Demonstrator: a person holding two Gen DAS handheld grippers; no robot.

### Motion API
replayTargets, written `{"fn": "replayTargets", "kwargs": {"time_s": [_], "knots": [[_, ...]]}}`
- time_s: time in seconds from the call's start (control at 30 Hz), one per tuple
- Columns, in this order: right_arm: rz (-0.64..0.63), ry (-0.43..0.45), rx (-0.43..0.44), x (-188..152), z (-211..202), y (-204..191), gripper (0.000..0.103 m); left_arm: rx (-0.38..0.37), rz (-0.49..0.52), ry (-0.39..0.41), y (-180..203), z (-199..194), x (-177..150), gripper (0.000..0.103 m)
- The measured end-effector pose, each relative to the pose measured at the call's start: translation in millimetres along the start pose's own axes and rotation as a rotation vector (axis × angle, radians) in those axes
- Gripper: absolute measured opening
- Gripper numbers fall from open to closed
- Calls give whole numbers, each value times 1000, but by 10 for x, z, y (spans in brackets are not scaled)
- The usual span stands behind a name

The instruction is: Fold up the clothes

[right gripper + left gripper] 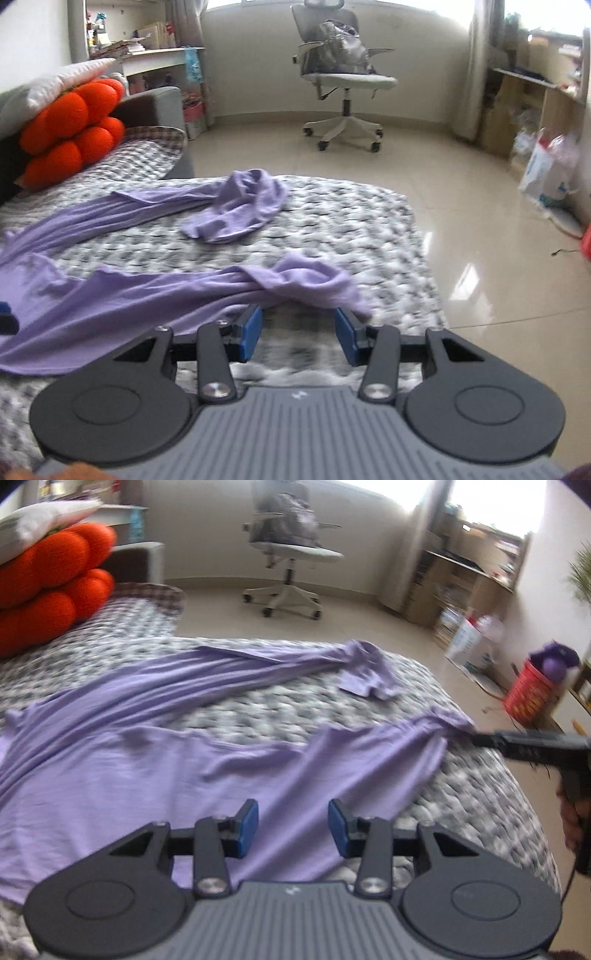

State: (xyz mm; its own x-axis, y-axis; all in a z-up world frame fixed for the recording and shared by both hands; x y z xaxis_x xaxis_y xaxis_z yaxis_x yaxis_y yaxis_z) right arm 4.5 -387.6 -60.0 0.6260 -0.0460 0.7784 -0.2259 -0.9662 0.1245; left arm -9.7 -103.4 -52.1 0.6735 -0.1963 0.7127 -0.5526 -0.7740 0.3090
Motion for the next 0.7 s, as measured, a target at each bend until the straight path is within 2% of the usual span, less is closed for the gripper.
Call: {"fn": "replayTargets", "kwargs": {"time_s": [0.17,0.23,0.33,0.43,0.57,0.7], "knots": [[-72,17,-67,-32,113,43,44,-53,76,-36,225,194,-85,41],[-101,25,-83,-47,173,41,40,-71,109,-42,295,246,-117,41],[-131,28,-112,-64,273,32,30,-96,160,-49,390,318,-167,40],[-133,51,-130,-78,327,38,16,-105,205,-55,442,384,-211,39],[-134,92,-138,-65,287,47,1,-68,251,-51,451,454,-250,35],[-133,129,-149,-4,178,36,0,-38,291,-29,435,487,-253,31]]}}
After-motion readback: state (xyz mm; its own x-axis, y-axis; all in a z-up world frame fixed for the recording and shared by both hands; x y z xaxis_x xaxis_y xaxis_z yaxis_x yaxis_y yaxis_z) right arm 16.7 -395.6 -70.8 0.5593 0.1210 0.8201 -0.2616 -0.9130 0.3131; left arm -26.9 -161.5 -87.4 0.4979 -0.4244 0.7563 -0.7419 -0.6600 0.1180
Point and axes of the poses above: each gripper's, at about its wrist camera, not at the fingertips, and z roughly the way its jaws point, y to its right, x to its top, the point moved 3 cm from there along z, roughly the way its jaws point, and after that the axes turned 14 degrees about -x, right-handed, at the moved point
